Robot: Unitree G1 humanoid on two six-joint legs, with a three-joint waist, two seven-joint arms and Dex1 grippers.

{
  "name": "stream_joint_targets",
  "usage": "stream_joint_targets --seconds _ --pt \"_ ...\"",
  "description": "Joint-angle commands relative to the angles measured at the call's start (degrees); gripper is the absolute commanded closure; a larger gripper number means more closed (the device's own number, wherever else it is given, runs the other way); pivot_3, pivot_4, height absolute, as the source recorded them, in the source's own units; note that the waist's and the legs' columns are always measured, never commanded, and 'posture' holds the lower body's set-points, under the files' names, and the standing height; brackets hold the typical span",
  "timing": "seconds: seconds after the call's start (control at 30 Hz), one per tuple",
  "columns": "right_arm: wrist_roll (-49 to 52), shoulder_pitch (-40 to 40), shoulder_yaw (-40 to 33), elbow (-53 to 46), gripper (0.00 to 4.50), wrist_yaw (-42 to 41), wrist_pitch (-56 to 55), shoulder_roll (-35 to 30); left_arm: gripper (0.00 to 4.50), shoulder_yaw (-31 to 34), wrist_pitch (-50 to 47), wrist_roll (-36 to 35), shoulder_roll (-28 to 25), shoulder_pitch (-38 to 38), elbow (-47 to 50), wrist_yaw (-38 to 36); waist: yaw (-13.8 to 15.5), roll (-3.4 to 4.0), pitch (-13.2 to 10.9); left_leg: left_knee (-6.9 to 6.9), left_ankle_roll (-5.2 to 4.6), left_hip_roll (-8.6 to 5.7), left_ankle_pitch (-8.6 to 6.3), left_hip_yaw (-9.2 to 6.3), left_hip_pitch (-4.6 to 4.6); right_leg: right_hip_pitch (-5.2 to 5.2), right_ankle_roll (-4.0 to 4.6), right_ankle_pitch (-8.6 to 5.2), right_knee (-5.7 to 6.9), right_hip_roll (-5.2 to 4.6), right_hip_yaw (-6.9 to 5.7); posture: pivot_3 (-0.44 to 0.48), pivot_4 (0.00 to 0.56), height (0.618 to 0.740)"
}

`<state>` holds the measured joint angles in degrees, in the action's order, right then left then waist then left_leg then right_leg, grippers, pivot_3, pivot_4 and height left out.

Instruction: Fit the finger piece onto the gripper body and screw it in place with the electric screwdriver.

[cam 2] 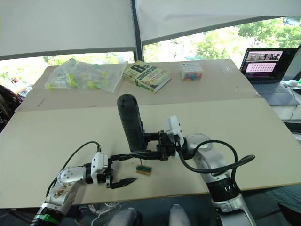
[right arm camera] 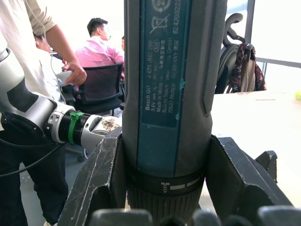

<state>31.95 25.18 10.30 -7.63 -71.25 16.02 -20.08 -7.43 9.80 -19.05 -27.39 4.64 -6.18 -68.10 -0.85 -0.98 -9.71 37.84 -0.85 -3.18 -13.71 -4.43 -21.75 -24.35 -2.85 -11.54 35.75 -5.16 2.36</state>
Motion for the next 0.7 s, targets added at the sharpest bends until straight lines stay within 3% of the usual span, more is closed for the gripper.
stream_joint_targets --seconds 0.03,0.7 --pt "0.6 0.7 -1.3 0.0 2.58 -0.5 -0.8 -0.6 0.01 0.3 0.0 -0.1 -0.6 0.0 1.9 0.1 0.0 0.0 0.0 0.0 0.0 0.0 0.0 0.0 0.0 0.0 0.0 0.0 0.0 0.0 0.0 0.0 0.15 0.737" --pt "-0.8 0.1 0.1 -0.4 2.58 -0.7 -2.3 -0.8 0.01 0.3 -0.2 -0.2 -0.6 0.3 2.0 0.2 0.0 0.0 0.0 0.0 0.0 0.0 0.0 0.0 0.01 0.01 0.0 0.0 0.0 0.0 0.0 0.0 0.15 0.737"
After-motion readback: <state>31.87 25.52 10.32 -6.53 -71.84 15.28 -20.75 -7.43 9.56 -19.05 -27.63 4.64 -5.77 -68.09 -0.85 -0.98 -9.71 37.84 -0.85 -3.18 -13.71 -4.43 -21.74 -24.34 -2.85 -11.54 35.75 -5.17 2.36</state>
